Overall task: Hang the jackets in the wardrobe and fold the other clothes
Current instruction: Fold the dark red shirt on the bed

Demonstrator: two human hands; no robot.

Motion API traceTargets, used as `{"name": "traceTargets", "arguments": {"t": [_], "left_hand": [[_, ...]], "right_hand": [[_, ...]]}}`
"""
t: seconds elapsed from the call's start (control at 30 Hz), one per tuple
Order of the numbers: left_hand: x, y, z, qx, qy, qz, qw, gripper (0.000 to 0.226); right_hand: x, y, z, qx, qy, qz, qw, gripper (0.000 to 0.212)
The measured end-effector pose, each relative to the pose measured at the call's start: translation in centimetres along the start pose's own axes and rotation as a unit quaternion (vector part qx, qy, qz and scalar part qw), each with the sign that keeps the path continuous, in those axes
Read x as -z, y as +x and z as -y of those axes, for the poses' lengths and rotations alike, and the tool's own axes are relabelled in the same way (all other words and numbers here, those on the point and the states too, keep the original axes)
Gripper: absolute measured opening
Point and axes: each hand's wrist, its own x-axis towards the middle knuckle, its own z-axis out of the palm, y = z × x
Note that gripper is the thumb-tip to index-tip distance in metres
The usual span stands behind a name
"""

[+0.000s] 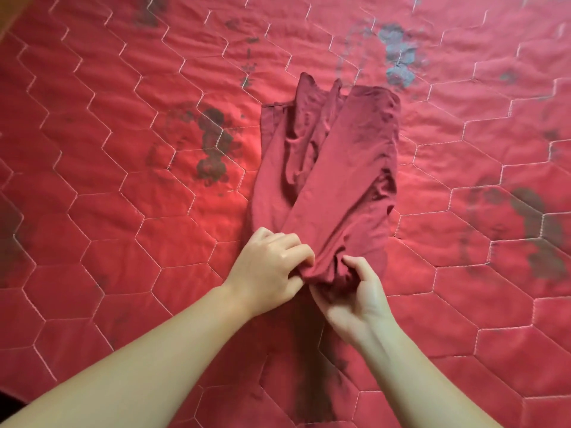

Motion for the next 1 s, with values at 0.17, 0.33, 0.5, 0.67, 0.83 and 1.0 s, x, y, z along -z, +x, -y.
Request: {"name": "traceTargets", "arguments": {"t": [0.17, 0.33, 0.5, 0.67, 0.83, 1.0], "left_hand": [[-1.4, -2.3, -1.2, 0.156, -0.066, 0.097, 0.981, 0.02], [-3.7, -3.3, -3.1, 0.641, -0.418, -0.021, 0.644, 0.028], [-3.3, -1.5, -2.6, 0.681, -0.334, -0.16, 0.631, 0.082], [-3.3, 1.8, -0.9, 0.598, -0.276, -0.015, 0.753, 0.102], [-3.6, 1.4, -1.1, 0.607, -0.327, 0.068, 0.721, 0.078], [-3.3, -1.3, -1.1, 0.58, -0.504, 0.184, 0.613, 0.078]], "right_hand": [[1.6, 0.3, -0.4, -0.001, 0.016, 0.043, 0.999, 0.027], [5.3, -0.9, 0.4, 0.036, -0.348, -0.116, 0.929, 0.04], [5.6, -1.8, 3.3, 0.263, -0.453, -0.241, 0.817, 0.066], [2.8, 0.6, 4.6, 0.158, -0.448, -0.139, 0.869, 0.054], [3.0, 1.2, 5.8, 0.048, -0.415, -0.079, 0.905, 0.039], [5.2, -0.5, 6.4, -0.038, -0.398, -0.025, 0.916, 0.055]]}}
